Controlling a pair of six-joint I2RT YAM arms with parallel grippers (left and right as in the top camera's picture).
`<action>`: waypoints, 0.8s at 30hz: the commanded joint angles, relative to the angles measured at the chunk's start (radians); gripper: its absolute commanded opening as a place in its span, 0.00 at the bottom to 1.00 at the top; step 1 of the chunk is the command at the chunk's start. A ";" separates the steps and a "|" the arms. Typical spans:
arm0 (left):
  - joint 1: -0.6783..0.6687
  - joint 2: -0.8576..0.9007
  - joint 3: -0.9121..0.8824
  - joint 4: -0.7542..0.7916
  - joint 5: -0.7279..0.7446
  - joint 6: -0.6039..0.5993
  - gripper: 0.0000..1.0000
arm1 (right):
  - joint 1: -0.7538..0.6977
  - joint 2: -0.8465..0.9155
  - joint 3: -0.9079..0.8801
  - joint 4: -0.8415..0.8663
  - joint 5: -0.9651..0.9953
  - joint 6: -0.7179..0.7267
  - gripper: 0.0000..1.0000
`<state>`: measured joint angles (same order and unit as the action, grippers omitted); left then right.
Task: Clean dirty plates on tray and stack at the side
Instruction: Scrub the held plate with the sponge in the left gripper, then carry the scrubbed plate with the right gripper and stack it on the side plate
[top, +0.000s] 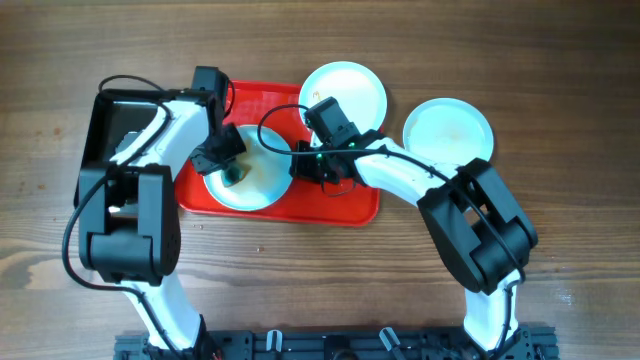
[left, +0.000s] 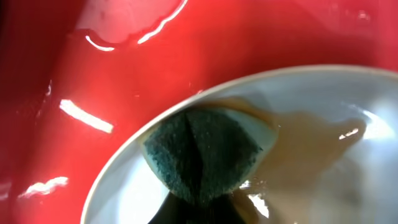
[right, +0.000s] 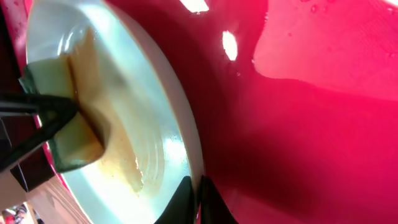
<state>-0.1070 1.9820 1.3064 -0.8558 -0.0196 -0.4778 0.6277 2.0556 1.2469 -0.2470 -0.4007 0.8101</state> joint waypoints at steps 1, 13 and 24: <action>0.028 0.060 -0.047 -0.074 0.443 0.355 0.04 | -0.010 0.023 -0.002 -0.014 0.017 -0.018 0.04; 0.184 0.056 0.273 -0.150 0.613 0.358 0.04 | -0.005 0.023 -0.002 -0.006 0.041 -0.022 0.14; 0.232 0.034 0.396 -0.209 0.325 0.365 0.04 | 0.062 0.045 0.000 0.052 -0.003 -0.008 0.04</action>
<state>0.1184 2.0365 1.6852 -1.0645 0.3744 -0.1135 0.7044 2.0762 1.2465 -0.1856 -0.3309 0.8326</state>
